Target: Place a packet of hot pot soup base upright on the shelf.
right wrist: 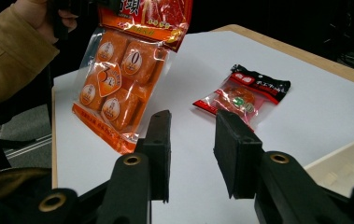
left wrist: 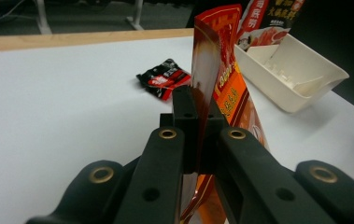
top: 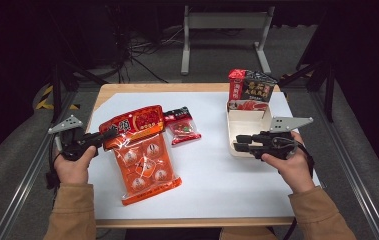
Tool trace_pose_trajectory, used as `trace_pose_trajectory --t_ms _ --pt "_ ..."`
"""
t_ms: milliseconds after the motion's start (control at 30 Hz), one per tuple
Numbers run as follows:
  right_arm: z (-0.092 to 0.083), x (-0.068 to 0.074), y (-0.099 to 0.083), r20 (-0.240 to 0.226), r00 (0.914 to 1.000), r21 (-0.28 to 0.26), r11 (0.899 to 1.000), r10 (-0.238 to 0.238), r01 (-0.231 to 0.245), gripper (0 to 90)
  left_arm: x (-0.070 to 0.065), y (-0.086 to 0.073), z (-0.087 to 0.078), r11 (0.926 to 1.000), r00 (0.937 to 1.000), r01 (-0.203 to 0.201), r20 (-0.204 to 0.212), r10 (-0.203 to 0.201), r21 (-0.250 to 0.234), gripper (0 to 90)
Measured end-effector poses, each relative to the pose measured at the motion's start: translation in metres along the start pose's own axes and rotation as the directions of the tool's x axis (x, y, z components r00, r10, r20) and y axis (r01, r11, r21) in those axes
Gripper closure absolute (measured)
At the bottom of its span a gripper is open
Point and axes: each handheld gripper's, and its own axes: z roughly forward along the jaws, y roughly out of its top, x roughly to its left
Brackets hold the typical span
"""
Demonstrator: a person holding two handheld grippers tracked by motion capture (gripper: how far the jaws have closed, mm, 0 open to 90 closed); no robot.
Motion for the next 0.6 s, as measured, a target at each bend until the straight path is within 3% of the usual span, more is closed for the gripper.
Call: trace_pose_trajectory --t_ms 133,600 --pt "0.0 0.003 0.003 0.004 0.9998 -0.006 1.0 -0.018 0.018 66.7 -0.013 0.007 -0.003 0.9983 0.9986 -0.052 0.006 0.052 -0.025 90.0" --pt "0.001 0.007 0.005 0.016 0.9992 -0.012 0.999 -0.037 0.037 64.9 -0.048 0.022 -0.018 0.9839 0.9873 -0.131 0.074 0.141 -0.121 90.0"
